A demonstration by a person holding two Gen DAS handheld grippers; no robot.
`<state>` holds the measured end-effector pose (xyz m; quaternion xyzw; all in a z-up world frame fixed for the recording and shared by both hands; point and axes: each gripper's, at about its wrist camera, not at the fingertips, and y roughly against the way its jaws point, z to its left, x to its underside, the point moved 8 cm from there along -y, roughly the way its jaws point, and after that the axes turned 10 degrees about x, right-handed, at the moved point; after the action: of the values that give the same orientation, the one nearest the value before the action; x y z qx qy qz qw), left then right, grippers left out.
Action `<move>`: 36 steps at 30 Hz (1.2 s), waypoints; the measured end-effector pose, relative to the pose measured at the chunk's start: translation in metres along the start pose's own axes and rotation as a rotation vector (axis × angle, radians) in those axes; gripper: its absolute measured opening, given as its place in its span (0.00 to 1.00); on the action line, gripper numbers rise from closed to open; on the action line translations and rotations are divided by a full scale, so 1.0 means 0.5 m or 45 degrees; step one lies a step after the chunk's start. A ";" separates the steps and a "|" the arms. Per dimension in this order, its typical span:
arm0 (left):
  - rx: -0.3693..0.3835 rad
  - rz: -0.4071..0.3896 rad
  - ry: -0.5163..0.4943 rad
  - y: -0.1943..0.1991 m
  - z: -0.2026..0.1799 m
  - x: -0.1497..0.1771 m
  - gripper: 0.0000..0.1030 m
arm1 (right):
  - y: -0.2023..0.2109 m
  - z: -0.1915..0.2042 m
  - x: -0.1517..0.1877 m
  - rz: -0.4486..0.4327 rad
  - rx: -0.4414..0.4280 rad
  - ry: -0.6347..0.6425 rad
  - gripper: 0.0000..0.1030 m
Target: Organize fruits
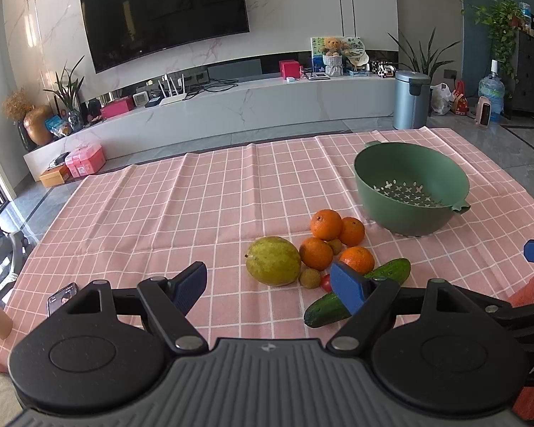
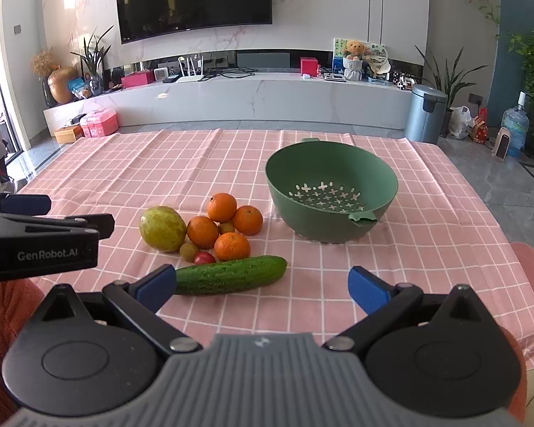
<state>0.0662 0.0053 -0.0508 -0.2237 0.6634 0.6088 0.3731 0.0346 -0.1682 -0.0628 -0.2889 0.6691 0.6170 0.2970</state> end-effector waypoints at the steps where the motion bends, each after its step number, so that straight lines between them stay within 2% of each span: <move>1: -0.001 0.000 0.002 0.000 0.001 0.000 0.90 | 0.000 0.000 0.000 0.000 0.000 0.000 0.96; 36: -0.003 0.018 0.007 -0.004 -0.002 0.003 0.90 | -0.012 -0.009 0.010 0.038 0.022 -0.031 0.96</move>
<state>0.0663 0.0044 -0.0532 -0.2211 0.6652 0.6115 0.3668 0.0356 -0.1732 -0.0705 -0.2687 0.6750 0.6190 0.2984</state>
